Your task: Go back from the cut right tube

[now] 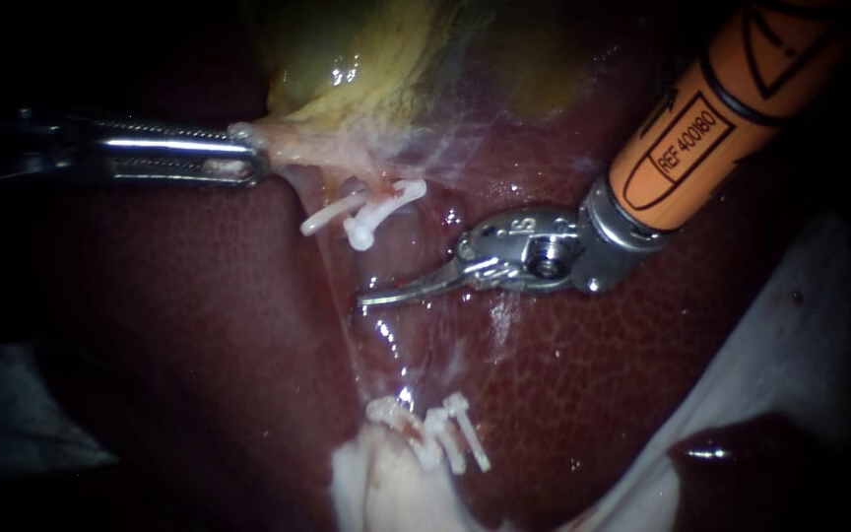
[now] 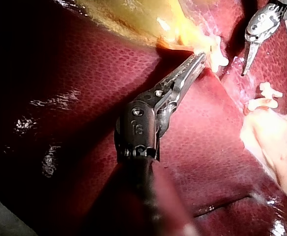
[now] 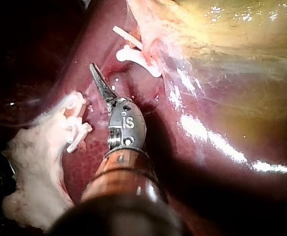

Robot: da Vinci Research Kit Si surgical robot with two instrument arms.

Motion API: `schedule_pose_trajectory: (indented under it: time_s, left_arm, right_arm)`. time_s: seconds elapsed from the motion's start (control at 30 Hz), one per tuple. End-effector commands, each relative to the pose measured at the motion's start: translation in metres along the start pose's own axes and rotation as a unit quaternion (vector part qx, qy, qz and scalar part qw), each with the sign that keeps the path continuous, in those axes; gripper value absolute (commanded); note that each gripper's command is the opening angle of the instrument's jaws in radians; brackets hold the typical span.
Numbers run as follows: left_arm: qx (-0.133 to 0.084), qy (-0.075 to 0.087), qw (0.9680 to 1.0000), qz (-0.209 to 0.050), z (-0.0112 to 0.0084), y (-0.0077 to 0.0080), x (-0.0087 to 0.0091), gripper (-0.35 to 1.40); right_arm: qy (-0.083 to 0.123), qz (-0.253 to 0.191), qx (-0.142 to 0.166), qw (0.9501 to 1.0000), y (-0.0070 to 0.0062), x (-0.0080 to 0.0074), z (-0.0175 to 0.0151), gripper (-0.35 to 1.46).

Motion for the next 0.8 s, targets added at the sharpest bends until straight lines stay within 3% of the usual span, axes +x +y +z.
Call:
schedule_pose_trajectory:
  time_s: [0.03, 0.1, 0.13, 0.2, 0.27, 0.3, 0.57, 0.8]
  left_arm:
    - [0.0, 0.0, 1.0, 0.0, 0.0, 0.0, 0.0, -0.35]
    - [0.0, 0.0, 1.0, 0.0, 0.0, 0.0, 0.0, -0.35]
    - [0.0, 0.0, 1.0, 0.0, 0.0, 0.0, 0.0, -0.35]
    - [0.0, 0.0, 1.0, 0.0, 0.0, 0.0, 0.0, -0.35]
    - [0.0, 0.0, 1.0, 0.0, 0.0, 0.0, 0.0, -0.35]
    - [0.0, 0.0, 1.0, 0.0, 0.0, 0.0, 0.0, -0.35]
    - [0.0, 0.0, 1.0, 0.0, -0.0001, 0.0, 0.0, -0.35]
    - [0.0, 0.0, 1.0, 0.0, -0.0001, -0.0001, 0.0, -0.35]
  right_arm:
    - [-0.001, -0.001, 0.001, 1.0, -0.0001, -0.0001, -0.0002, -0.35]
    - [-0.001, -0.001, 0.002, 1.0, -0.0002, -0.0001, -0.0004, -0.35]
    - [-0.001, -0.001, 0.001, 1.0, -0.0003, -0.0001, -0.0004, 0.09]
    - [0.001, 0.002, -0.005, 1.0, -0.0002, 0.0, -0.0003, 0.76]
    - [0.003, -0.001, -0.015, 0.9999, -0.0002, 0.0, -0.0002, 1.11]
    - [0.003, -0.001, -0.018, 0.9998, -0.0001, 0.0001, -0.0001, 1.19]
    - [0.004, -0.001, -0.023, 0.9997, -0.0003, 0.0001, 0.0, 1.33]
    - [0.014, -0.011, -0.081, 0.9966, -0.0021, 0.0001, -0.002, 1.41]
